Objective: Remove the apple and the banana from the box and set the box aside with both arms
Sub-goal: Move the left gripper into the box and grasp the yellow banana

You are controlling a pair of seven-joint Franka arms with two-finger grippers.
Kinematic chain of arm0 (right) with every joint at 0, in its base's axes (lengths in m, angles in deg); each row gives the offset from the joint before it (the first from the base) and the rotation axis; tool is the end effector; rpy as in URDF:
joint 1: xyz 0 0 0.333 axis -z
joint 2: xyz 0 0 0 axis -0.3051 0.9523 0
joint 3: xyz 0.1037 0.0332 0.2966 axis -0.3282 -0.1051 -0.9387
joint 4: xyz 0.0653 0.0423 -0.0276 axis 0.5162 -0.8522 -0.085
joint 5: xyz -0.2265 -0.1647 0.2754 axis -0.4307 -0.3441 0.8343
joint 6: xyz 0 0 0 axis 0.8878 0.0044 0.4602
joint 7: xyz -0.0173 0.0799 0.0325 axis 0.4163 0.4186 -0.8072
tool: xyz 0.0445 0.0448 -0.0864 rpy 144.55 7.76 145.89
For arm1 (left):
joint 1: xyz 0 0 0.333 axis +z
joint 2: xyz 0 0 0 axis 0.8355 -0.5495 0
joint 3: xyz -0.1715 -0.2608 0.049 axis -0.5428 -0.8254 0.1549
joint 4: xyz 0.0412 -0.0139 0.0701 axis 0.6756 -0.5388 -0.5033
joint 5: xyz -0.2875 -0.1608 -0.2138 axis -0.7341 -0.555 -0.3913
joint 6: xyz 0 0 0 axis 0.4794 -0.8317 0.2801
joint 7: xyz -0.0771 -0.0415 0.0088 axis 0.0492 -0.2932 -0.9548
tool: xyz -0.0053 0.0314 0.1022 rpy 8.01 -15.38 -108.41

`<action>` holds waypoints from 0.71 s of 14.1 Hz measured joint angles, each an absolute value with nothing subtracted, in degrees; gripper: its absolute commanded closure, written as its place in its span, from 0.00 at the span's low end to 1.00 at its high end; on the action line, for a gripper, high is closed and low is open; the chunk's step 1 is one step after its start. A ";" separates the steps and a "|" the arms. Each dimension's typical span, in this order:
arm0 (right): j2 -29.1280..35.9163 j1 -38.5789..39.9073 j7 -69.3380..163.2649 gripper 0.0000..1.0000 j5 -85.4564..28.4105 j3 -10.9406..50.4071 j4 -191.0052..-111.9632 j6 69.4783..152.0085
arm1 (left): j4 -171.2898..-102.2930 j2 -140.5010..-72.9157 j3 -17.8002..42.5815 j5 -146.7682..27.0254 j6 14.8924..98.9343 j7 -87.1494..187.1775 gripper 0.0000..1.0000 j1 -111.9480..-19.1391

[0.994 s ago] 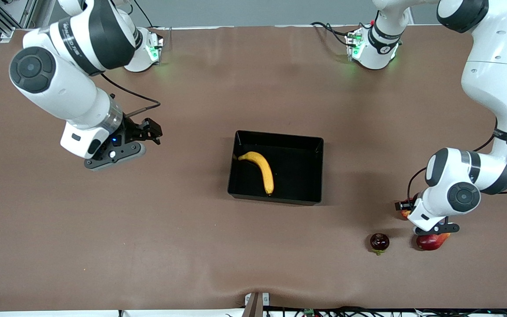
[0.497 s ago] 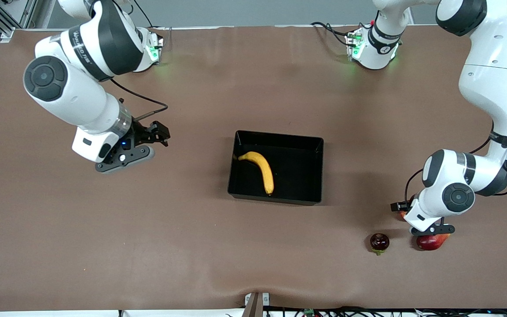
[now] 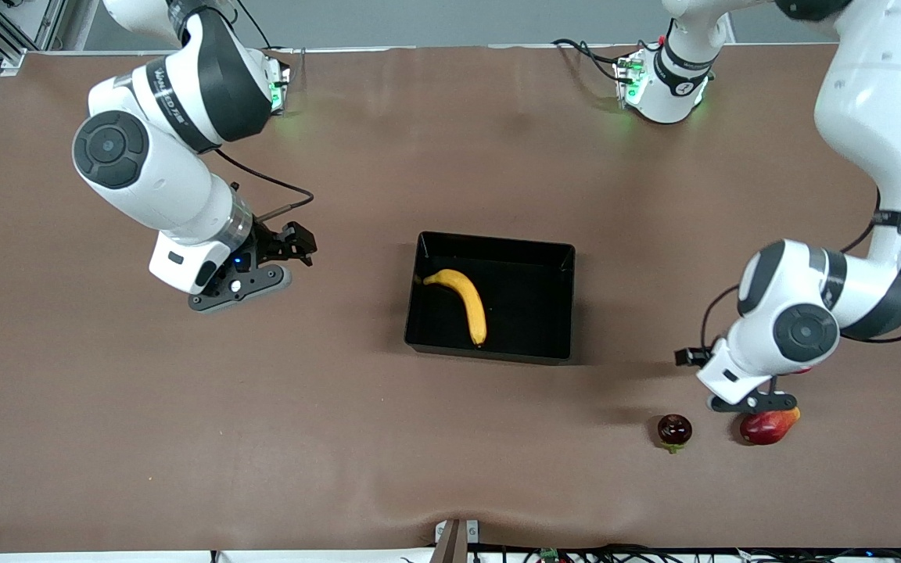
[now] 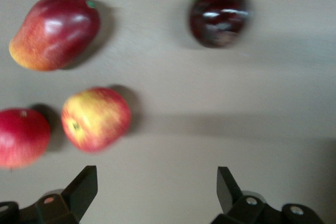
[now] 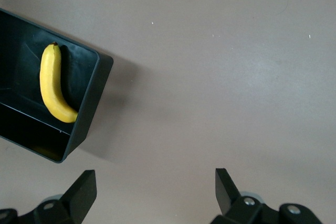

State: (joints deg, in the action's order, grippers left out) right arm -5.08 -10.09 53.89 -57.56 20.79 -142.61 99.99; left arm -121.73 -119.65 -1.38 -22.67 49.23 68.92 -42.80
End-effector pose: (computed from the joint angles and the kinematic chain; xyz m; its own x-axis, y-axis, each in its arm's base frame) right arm 0.5907 0.2506 0.4910 0.9526 0.3040 -0.0094 0.3015 -0.9479 -0.1033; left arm 0.6862 -0.1178 0.3144 0.9969 0.0137 -0.0778 0.0020 -0.9889 -0.1484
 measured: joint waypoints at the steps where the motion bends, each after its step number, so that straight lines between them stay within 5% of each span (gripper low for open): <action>1: -4.74 -10.15 53.90 0.00 -57.56 20.79 -142.61 100.42 | -121.77 -118.55 -3.97 -22.71 47.39 71.52 0.00 -42.99; 5: -3.50 -10.20 53.93 0.00 -57.55 20.83 -142.62 101.77 | -122.85 -117.94 -12.28 -22.77 45.78 85.91 0.00 -45.68; 10: -2.30 -10.20 53.97 0.00 -57.55 20.97 -142.62 102.55 | -121.46 -121.37 -11.09 -22.80 50.55 97.16 0.00 -60.43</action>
State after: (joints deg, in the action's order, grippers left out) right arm -2.30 -10.20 53.97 -57.55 20.97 -142.62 102.55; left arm -121.46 -121.37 -11.09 -22.80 50.55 97.16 -60.43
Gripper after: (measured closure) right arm 0.000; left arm 0.000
